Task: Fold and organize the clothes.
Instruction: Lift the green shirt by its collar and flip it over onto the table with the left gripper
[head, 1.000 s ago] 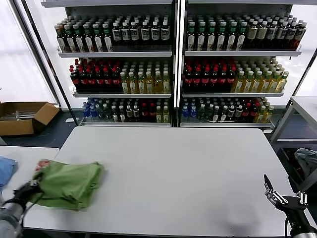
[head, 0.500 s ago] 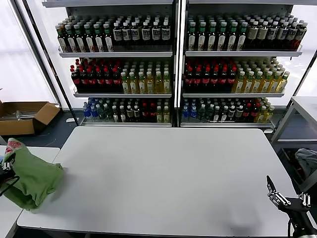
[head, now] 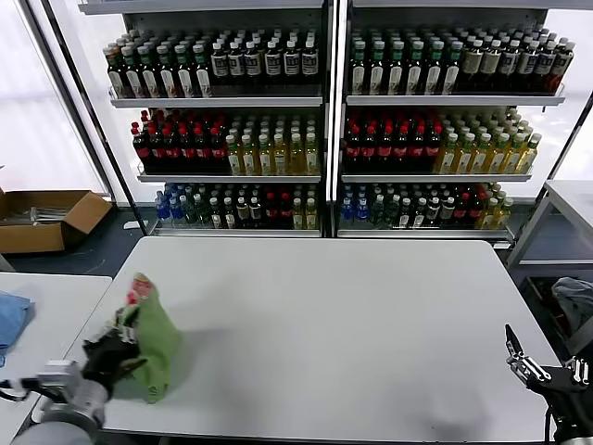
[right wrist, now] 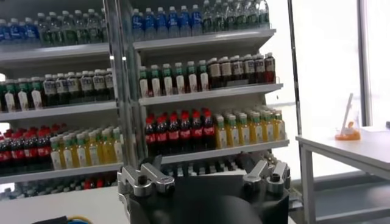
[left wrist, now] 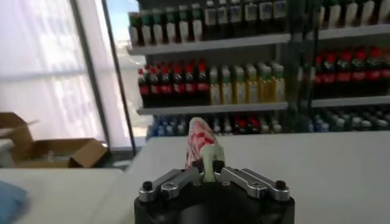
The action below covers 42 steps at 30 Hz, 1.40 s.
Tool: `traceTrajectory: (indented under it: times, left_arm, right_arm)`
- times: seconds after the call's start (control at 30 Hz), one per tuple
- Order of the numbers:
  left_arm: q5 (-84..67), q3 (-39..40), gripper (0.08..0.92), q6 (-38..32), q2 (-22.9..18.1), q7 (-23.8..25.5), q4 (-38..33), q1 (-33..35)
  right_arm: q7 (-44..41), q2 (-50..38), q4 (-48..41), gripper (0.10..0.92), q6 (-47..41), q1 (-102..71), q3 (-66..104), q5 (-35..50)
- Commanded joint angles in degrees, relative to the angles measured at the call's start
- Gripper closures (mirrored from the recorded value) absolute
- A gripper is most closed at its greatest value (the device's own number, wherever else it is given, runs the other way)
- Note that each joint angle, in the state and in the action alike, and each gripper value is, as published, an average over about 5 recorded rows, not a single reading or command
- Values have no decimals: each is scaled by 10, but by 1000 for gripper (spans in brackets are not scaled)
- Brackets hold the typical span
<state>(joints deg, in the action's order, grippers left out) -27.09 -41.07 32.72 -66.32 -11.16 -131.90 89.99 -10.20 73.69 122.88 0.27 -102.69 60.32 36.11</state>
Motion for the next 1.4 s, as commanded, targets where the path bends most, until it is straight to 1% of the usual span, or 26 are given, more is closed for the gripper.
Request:
traceTrajectory:
  times: [0.03, 0.13, 0.23, 0.37, 0.53, 0.63, 0.8, 0.9, 1.03, 1.17, 1.4]
  left_arm:
    - [-60, 364, 885, 3, -84, -131, 29, -29]
    - [-139, 412, 885, 3, -101, -153, 57, -57]
    - [-176, 435, 885, 3, -115, -166, 90, -84]
    - [-226, 435, 885, -10, -127, -186, 125, -124]
    - [-249, 438, 885, -50, -138, -195, 154, -165]
    - [-250, 443, 856, -68, -144, -195, 163, -178]
    - [-244, 430, 722, -91, -156, -192, 179, -203]
    - [-238, 416, 635, -100, -149, -181, 168, -209]
    - [-235, 386, 523, -102, -123, -155, 118, -190]
    - [-233, 328, 401, -102, -93, -133, 57, -161]
    - [-232, 222, 218, -99, -53, -128, -22, -121]
  right_arm:
    - [2, 0, 12, 203, -7, -5, 2, 0]
    - [3, 1, 19, 203, -11, -11, -3, -7]
    - [6, 2, 24, 203, -14, -16, -9, -15]
    - [8, 2, 30, 203, -19, -25, -28, -33]
    - [11, -2, 40, 203, -36, -27, -75, -55]
    - [17, -9, 46, 203, -58, -21, -112, -57]
    - [26, -19, 51, 203, -86, -5, -170, -63]
    - [29, -21, 52, 203, -108, 5, -196, -70]
    - [44, -25, 42, 203, -144, 31, -243, -69]
    - [68, -28, 19, 203, -180, 80, -331, -60]
    - [101, -3, -44, 203, -218, 178, -500, -61]
